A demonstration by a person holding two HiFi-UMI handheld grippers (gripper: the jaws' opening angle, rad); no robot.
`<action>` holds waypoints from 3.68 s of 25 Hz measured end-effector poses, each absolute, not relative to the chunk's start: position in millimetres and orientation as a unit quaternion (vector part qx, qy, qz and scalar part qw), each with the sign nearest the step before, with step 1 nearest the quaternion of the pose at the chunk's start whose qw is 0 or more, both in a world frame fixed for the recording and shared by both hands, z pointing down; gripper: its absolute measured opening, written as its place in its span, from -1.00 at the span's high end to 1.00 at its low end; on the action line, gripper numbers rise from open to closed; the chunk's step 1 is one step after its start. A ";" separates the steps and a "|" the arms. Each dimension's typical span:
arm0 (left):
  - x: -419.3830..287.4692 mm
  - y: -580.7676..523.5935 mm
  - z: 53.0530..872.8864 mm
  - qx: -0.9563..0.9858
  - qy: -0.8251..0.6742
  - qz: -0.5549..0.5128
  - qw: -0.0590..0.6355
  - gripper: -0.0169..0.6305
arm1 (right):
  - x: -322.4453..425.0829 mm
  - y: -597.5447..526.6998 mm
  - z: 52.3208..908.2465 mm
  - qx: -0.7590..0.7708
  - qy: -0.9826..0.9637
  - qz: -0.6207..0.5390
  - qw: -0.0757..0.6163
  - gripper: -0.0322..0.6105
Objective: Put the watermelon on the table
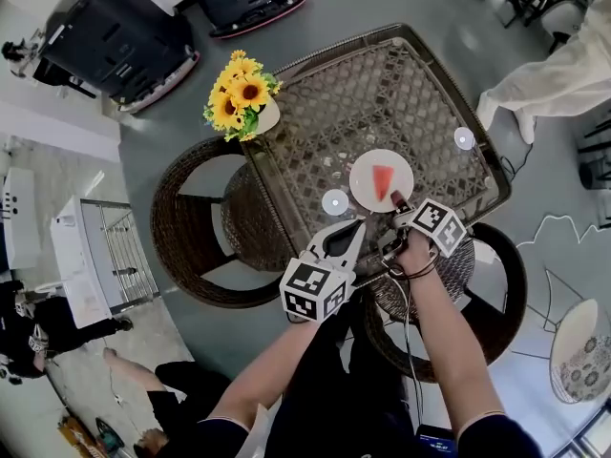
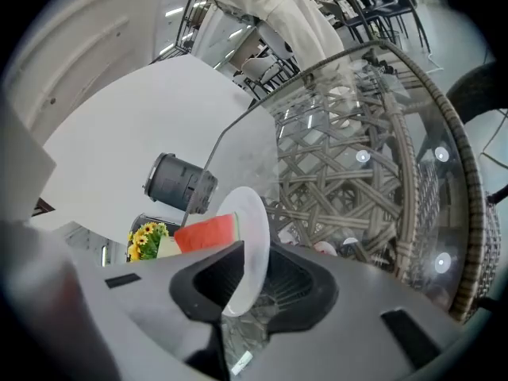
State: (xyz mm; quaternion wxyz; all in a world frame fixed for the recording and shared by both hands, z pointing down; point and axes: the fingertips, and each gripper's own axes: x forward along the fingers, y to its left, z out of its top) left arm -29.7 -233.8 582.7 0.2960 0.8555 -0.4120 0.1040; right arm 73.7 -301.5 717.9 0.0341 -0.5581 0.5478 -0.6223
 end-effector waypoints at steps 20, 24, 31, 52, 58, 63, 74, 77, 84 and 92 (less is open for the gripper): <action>-21.4 -227.0 575.9 0.857 -0.409 0.103 0.296 0.93 | 76.9 -299.9 710.9 -0.557 0.549 -0.623 -0.002 0.35; -18.6 -227.8 573.5 0.858 -0.408 0.102 0.296 0.93 | 80.9 -299.1 709.2 -0.555 0.552 -0.621 -0.021 0.28; -12.0 -227.7 570.9 0.861 -0.403 0.101 0.293 0.93 | 90.3 -299.4 691.7 -0.548 0.579 -0.603 -0.026 0.28; -9.2 -205.9 500.5 0.880 -0.390 0.092 0.256 0.93 | 72.8 -249.4 506.3 -0.485 0.800 -0.353 0.006 0.89; -6.4 -189.0 478.6 0.889 -0.381 0.099 0.234 0.93 | 62.9 -224.6 470.5 -0.491 0.829 -0.266 -0.025 0.89; -4.3 -176.6 462.4 0.895 -0.369 0.093 0.233 0.93 | 53.4 -207.5 452.6 -0.490 0.845 -0.210 -0.046 0.89; -8.8 -162.9 442.3 0.901 -0.360 0.083 0.226 0.93 | 43.8 -188.1 434.5 -0.498 0.847 -0.183 -0.039 0.89; -8.3 -161.4 438.7 0.903 -0.359 0.082 0.222 0.93 | 41.8 -186.3 430.4 -0.497 0.848 -0.178 -0.036 0.89; -8.9 -158.2 433.8 0.904 -0.357 0.075 0.223 0.93 | 38.1 -183.6 417.8 -0.496 0.852 -0.167 -0.026 0.89; -6.4 -156.2 429.9 0.905 -0.356 0.071 0.224 0.93 | 40.1 -183.5 407.9 -0.497 0.853 -0.158 -0.021 0.89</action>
